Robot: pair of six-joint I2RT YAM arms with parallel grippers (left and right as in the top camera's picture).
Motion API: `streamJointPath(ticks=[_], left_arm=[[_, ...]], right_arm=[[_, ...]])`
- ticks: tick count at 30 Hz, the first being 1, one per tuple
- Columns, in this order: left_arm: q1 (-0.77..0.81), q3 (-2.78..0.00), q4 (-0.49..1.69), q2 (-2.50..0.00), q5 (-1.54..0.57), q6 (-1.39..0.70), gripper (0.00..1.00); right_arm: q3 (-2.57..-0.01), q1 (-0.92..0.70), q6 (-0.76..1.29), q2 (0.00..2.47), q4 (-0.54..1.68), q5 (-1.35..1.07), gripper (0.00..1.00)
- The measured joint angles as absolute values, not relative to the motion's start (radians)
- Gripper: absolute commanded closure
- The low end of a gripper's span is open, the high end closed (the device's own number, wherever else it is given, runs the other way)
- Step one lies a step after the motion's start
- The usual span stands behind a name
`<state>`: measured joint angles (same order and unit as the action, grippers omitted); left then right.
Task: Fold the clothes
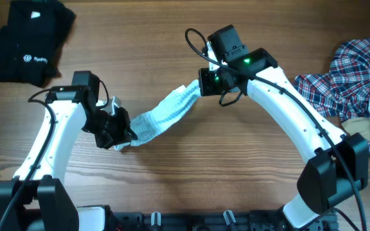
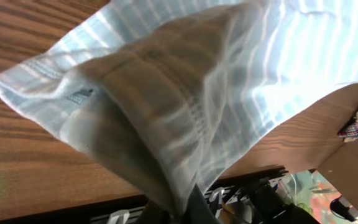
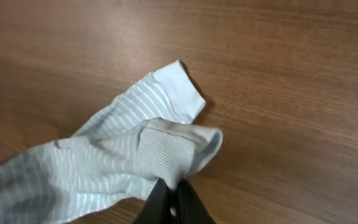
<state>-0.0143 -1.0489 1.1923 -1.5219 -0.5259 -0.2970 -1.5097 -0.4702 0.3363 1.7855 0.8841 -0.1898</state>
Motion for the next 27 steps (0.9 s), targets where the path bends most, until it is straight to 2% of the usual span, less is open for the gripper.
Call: streamJointPath(ticks=[8,18,27], left_arm=[[-0.014,-1.221,1.189,-1.495,-0.525,-0.289,0.96],[-0.004,-1.315,1.188,-1.460,-0.522,-0.266,0.96],[0.153,-1.427,1.191,-1.460,-0.522,-0.267,0.96]], right_arm=[[-1.523,-0.397,0.339,1.772,0.864,-0.179,0.96],[-1.536,-0.357,0.339,1.605,0.865,-0.132,0.96],[-1.536,-0.356,0.346,1.526,0.910,-0.109,0.96]])
